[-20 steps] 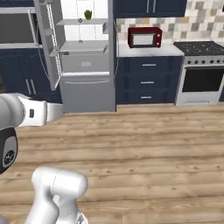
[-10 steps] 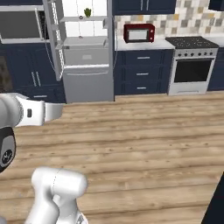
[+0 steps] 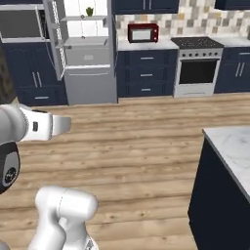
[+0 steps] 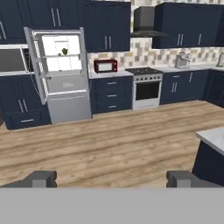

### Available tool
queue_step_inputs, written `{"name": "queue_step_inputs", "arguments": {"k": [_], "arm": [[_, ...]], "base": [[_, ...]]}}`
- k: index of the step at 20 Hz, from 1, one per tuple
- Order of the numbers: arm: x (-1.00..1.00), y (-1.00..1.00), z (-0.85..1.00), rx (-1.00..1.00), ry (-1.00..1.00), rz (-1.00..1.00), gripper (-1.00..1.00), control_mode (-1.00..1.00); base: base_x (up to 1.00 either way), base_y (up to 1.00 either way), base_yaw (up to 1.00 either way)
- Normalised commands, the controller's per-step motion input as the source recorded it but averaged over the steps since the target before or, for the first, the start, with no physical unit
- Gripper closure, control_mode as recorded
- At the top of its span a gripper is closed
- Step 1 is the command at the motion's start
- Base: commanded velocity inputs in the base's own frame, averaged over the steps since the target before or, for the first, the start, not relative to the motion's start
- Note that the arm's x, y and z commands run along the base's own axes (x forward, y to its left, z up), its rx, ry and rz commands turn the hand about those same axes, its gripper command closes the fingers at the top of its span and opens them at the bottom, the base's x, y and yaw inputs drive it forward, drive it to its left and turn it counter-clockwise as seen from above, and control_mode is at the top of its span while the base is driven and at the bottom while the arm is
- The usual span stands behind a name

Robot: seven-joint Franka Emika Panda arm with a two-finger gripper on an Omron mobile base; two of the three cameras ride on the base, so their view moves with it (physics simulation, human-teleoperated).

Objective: Transport the fish and mushroom to the fridge. Place the fish on the rack containing meat and place the mushroom on the rack containing the vegetable, ensuring meats and vegetables are on different racks.

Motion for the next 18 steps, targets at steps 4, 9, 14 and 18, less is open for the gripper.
{"name": "queue_step_inputs", "arguments": {"k": [4, 9, 14, 18], "arm": [[0.0, 0.0, 0.0, 0.0, 0.0, 0.0, -1.0, 1.0], [0.0, 0.0, 0.0, 0.0, 0.0, 0.0, -1.0, 1.0], [0.0, 0.0, 0.0, 0.0, 0.0, 0.0, -1.0, 1.0], [0.0, 0.0, 0.0, 0.0, 0.0, 0.0, -1.0, 1.0]], "base": [[-1.0, -0.73, 0.0], [-1.0, -0.82, 0.0], [-1.0, -0.69, 0.0], [-1.0, -0.16, 0.0]]}}
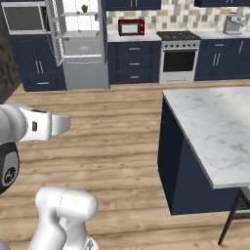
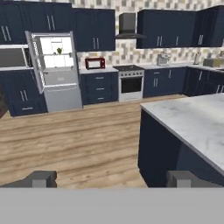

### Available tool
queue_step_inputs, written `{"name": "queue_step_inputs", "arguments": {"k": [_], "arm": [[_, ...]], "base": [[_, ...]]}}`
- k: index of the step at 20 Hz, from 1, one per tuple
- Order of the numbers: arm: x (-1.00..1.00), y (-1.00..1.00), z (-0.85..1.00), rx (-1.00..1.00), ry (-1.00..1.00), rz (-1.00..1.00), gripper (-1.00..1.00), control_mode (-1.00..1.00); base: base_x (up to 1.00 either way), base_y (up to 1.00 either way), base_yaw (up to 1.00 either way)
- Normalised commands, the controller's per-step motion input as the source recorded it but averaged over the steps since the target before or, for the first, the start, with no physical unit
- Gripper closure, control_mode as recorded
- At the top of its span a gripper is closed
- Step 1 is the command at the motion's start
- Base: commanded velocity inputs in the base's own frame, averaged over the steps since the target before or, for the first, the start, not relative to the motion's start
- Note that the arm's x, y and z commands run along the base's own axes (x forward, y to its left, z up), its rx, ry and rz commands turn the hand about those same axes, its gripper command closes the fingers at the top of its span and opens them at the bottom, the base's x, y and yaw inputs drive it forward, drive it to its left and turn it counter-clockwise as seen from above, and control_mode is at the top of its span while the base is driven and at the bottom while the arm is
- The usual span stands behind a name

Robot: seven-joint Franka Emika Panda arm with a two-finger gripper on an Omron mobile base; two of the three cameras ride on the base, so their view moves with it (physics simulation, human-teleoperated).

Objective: Transport the fish and mushroom to the fridge. Place the fish on the rack containing meat and place the mushroom on the rack containing the vegetable, ensuring meats and vegetables are on different racks.

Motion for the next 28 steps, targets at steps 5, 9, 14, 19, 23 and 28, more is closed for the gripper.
{"name": "queue_step_inputs", "arguments": {"k": [5, 9, 14, 19, 23, 28], "arm": [[0.0, 0.0, 0.0, 0.0, 0.0, 0.0, -1.0, 1.0], [0.0, 0.0, 0.0, 0.0, 0.0, 0.0, -1.0, 1.0], [0.0, 0.0, 0.0, 0.0, 0.0, 0.0, -1.0, 1.0], [0.0, 0.0, 0.0, 0.0, 0.0, 0.0, -1.0, 1.0], [0.0, 0.0, 0.0, 0.0, 0.0, 0.0, -1.0, 1.0], [0.0, 0.0, 0.0, 0.0, 0.0, 0.0, -1.0, 1.0]], "base": [[-0.72, -0.84, 0.0], [-0.08, -1.0, 0.08], [0.0, -1.0, 0.1], [-0.1, -1.0, 0.14], [-0.79, -1.0, 0.18], [-0.89, -1.0, 0.17]]}}
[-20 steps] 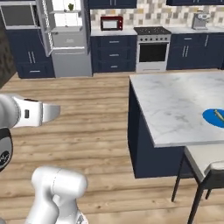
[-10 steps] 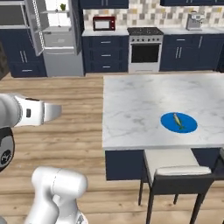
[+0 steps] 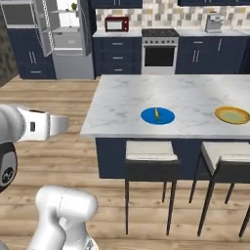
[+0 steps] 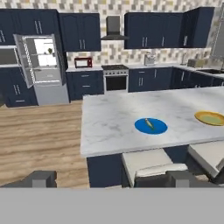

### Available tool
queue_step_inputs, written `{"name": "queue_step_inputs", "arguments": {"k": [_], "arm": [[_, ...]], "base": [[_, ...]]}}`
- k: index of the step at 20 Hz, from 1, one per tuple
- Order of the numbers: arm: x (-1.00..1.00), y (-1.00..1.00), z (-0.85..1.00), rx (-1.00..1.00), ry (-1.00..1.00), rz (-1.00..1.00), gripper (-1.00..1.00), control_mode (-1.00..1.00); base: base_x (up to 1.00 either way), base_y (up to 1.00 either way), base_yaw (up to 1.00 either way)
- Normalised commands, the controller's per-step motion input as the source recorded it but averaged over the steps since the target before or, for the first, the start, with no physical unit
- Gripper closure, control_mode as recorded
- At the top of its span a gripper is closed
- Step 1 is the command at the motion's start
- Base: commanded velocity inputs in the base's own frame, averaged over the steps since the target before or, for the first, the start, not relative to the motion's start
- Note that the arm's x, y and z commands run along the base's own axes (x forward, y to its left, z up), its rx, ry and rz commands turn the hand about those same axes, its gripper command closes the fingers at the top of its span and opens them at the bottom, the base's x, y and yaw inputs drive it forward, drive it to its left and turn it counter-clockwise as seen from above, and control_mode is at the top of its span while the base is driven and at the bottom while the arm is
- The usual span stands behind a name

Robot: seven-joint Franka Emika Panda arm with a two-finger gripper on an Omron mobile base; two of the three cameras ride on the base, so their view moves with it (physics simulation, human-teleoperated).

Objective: Transport the fish and mushroom to the fridge. Place the fish on the rack containing meat and place the mushroom on the rack containing the vegetable, ensuring meats and vegetables are on different racks.

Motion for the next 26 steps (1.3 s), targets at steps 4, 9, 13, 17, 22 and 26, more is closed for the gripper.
{"name": "queue_step_inputs", "arguments": {"k": [4, 9, 13, 17, 22, 26], "arm": [[0.0, 0.0, 0.0, 0.0, 0.0, 0.0, -1.0, 1.0], [0.0, 0.0, 0.0, 0.0, 0.0, 0.0, -1.0, 1.0], [0.0, 0.0, 0.0, 0.0, 0.0, 0.0, -1.0, 1.0], [0.0, 0.0, 0.0, 0.0, 0.0, 0.0, -1.0, 1.0], [0.0, 0.0, 0.0, 0.0, 0.0, 0.0, -1.0, 1.0], [0.0, 0.0, 0.0, 0.0, 0.0, 0.0, -1.0, 1.0]], "base": [[-0.23, -1.0, 0.03], [0.23, -0.93, 0.2], [0.91, -0.31, 0.19], [1.0, 0.08, 0.14], [1.0, -0.06, 0.14], [1.0, -0.59, 0.29]]}}
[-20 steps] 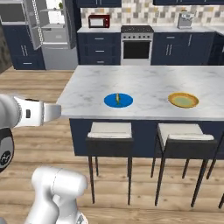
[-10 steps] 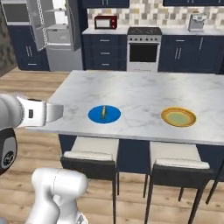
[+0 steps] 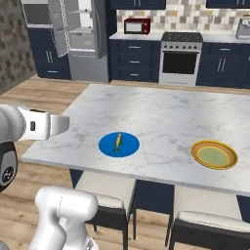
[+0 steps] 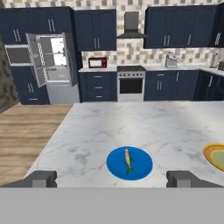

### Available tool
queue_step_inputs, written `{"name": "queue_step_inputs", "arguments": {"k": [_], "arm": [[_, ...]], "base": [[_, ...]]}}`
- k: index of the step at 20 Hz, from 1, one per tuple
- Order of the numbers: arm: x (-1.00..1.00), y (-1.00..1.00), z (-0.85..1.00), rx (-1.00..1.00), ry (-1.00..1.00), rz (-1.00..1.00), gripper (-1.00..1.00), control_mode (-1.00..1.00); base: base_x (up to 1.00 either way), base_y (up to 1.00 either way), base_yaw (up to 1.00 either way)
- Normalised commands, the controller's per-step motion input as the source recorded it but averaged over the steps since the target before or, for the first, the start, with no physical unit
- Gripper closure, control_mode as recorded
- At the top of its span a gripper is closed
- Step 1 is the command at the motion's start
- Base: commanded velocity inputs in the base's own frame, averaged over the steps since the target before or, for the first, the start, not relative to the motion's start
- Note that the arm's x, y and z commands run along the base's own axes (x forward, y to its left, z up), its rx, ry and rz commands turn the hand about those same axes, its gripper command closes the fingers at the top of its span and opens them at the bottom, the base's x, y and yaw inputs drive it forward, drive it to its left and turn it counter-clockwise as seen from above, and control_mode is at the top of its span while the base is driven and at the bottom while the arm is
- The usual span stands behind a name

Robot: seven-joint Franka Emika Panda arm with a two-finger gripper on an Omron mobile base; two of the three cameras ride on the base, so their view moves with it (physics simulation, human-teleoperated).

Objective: Transport the fish and mushroom to the fridge. Place the fish on the rack containing meat and place the mushroom on the rack containing the vegetable, ensuring meats and vegetables are on different racks.

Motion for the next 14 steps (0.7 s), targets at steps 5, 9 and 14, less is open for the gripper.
{"name": "queue_step_inputs", "arguments": {"k": [5, 9, 14], "arm": [[0.0, 0.0, 0.0, 0.0, 0.0, 0.0, -1.0, 1.0], [0.0, 0.0, 0.0, 0.0, 0.0, 0.0, -1.0, 1.0], [0.56, -0.17, -0.21, -0.03, 0.23, -0.01, -1.0, -1.0]], "base": [[1.0, -0.33, 0.3], [0.83, -0.26, 0.17], [0.3, -0.16, 0.0]]}}
